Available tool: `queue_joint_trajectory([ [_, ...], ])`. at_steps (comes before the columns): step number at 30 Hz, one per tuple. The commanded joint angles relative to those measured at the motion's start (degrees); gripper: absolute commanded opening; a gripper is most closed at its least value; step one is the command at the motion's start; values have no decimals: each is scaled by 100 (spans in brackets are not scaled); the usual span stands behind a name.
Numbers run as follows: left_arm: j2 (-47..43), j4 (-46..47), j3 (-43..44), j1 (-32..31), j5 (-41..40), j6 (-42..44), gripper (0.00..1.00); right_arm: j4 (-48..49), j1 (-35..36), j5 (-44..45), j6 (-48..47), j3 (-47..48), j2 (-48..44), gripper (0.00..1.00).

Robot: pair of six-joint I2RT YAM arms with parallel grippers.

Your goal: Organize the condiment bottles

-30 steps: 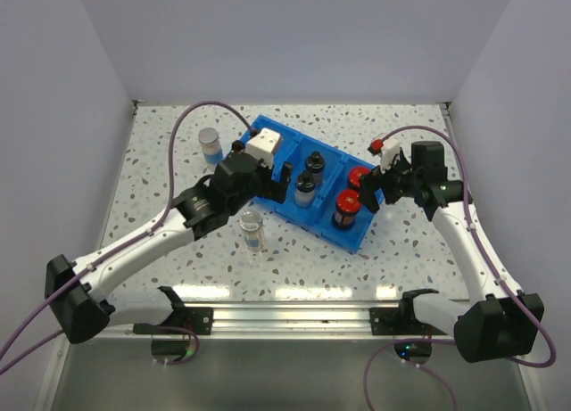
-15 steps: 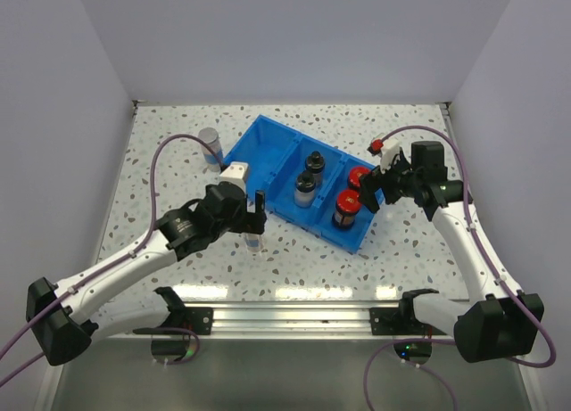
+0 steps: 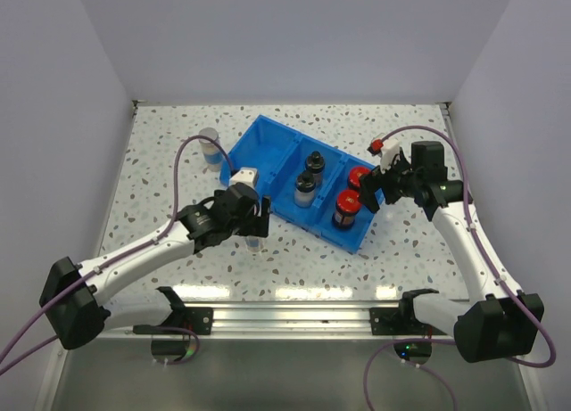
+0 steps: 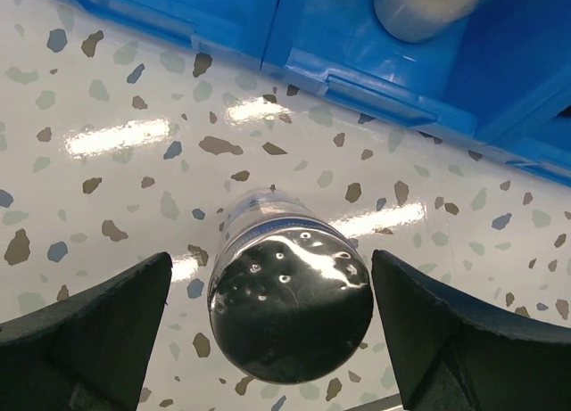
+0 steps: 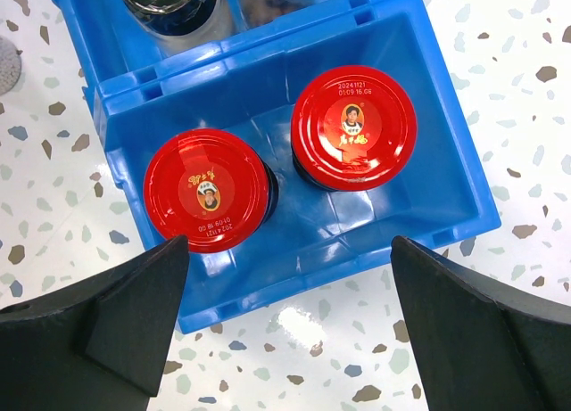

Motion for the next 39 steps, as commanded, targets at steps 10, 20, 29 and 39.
queue_joint_trajectory([
  [10,463,364,519,22,-450,463,0,103,-24,-84,-88,-30,-204,98],
  [20,453,-137,2134,75,-450,2404,0,86,-24,-128,-96,-30,-239,99],
  [29,1622,293,3647,540,-213,3047,0,95,-33,-111,-114,-39,-257,99],
  [39,3072,645,5010,1314,348,3329,0,95,-32,-111,-131,-39,-265,99],
])
